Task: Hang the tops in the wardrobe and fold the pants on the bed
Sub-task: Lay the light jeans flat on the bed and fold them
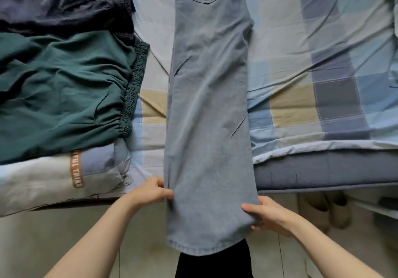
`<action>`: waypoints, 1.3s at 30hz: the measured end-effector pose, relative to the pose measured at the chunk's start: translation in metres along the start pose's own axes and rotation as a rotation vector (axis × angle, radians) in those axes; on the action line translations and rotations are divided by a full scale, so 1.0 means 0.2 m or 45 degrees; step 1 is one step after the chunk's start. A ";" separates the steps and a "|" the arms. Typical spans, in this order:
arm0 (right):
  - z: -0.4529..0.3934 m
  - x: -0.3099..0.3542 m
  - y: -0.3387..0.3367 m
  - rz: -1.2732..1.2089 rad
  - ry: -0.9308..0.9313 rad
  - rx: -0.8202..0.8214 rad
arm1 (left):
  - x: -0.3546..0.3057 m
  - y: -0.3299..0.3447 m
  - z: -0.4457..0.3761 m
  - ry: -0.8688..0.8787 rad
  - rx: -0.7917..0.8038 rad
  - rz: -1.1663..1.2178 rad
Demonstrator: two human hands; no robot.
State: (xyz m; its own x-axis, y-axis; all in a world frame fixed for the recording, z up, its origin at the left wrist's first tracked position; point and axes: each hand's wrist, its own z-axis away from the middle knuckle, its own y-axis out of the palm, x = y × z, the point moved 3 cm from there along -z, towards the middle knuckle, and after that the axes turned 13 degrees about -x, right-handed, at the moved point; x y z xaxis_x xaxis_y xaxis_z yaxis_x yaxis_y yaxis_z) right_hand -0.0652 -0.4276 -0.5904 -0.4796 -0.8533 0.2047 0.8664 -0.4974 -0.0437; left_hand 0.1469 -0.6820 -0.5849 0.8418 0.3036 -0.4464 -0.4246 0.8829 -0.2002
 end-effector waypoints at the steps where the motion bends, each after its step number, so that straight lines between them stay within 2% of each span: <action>1: 0.00 -0.02 0.00 0.043 0.017 0.013 | 0.04 0.00 0.02 -0.021 0.018 0.008; 4: -0.03 -0.06 -0.01 0.161 0.015 -0.051 | 0.15 0.03 0.08 -0.153 0.124 0.149; 6: -0.06 -0.07 -0.01 0.250 -0.023 -0.165 | 0.21 0.06 0.08 -0.177 0.079 0.122; 7: -0.08 -0.07 0.00 0.379 -0.055 -0.214 | 0.24 0.07 0.05 -0.167 0.006 0.055; 9: -0.12 -0.07 0.00 0.883 -0.111 -0.257 | 0.31 0.09 0.00 -0.115 -0.135 -0.141; 11: -0.16 -0.04 -0.02 1.298 -0.182 -0.404 | 0.35 0.11 -0.05 -0.011 -0.135 -0.478; 13: -0.20 0.03 -0.05 1.167 -0.316 -0.685 | 0.33 0.11 -0.10 0.049 -0.243 -0.568; 15: -0.24 0.15 -0.07 0.843 -0.457 -0.842 | 0.27 0.09 -0.17 0.041 -0.453 -0.377; 18: -0.33 0.29 -0.05 0.551 -0.413 -0.705 | 0.16 0.05 -0.28 -0.002 -0.548 -0.080; 21: -0.40 0.31 -0.06 0.623 -0.414 -0.676 | 0.15 0.04 -0.33 -0.003 -0.622 -0.040; 24: -0.43 0.25 -0.06 0.466 -0.398 -0.645 | 0.23 0.08 -0.32 -0.055 -0.692 0.183; 26: -0.41 0.20 -0.04 0.286 -0.359 -0.621 | 0.28 0.12 -0.28 -0.060 -0.679 0.282; 29: -0.32 0.12 0.01 0.062 -0.279 -0.474 | 0.34 0.18 -0.21 -0.042 -0.514 0.255; 33: -0.18 0.04 0.04 0.198 -0.315 -0.248 | 0.41 0.20 -0.09 -0.049 -0.341 0.132; 35: -0.12 -0.02 0.03 0.236 -0.260 -0.182 | 0.45 0.21 -0.01 -0.065 -0.278 0.068; 37: -0.06 -0.07 0.03 0.301 -0.204 -0.228 | 0.47 0.21 0.07 -0.071 -0.266 0.025; 39: 0.02 -0.06 0.03 0.336 -0.194 -0.343 | 0.44 0.19 0.16 -0.108 -0.259 0.150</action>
State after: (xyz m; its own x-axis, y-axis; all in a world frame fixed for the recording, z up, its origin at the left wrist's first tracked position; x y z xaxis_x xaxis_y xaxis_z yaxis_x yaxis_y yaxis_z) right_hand -0.0545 -0.4190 -0.5899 -0.2017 -0.9343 0.2938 0.8797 -0.3047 -0.3650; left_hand 0.2146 -0.6095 -0.6033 0.8036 0.4367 -0.4043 -0.5728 0.7520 -0.3262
